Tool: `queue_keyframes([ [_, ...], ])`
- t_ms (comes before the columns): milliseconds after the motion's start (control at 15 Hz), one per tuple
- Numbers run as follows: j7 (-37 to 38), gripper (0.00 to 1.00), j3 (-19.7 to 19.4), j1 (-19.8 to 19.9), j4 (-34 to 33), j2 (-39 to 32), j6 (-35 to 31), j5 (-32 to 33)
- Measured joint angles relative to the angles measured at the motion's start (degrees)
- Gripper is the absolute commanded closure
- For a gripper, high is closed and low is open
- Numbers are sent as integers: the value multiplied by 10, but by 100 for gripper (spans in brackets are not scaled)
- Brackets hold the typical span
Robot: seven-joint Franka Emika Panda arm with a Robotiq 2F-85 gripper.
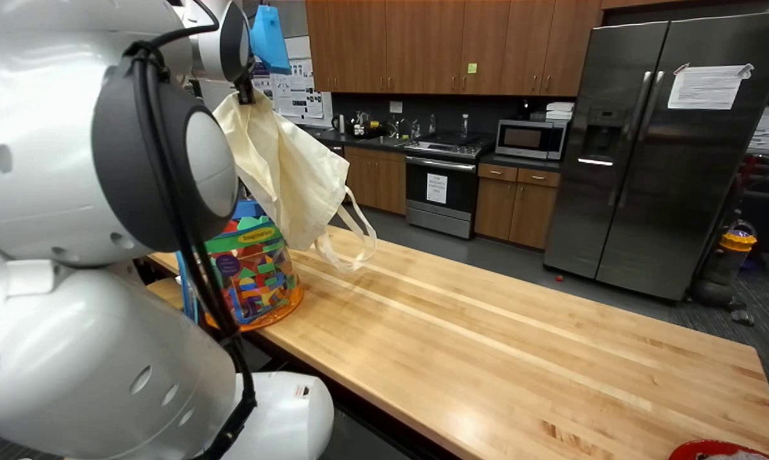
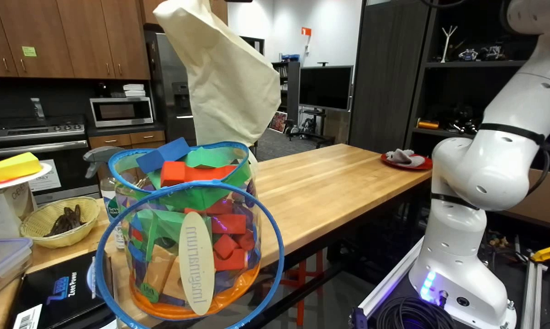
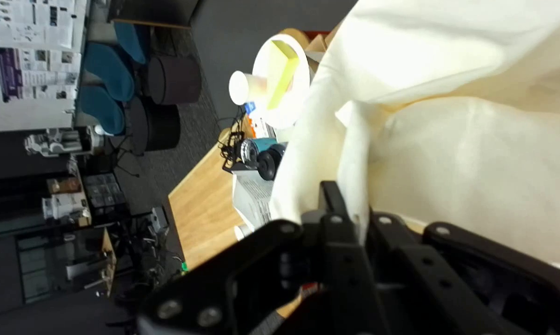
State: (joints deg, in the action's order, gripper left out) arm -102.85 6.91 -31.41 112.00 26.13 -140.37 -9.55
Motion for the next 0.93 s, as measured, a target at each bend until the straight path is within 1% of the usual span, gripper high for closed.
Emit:
queue_keyframes([
  [200,-24,99,23,-18,-22,-29,32,-2],
  [400,-51,99,44,-28,-28,-62,54,-9],
  [733,-83,99,73,-29,-26,-122,82,-9],
  [933,-86,99,84,-26,-18,-154,90,-9],
])
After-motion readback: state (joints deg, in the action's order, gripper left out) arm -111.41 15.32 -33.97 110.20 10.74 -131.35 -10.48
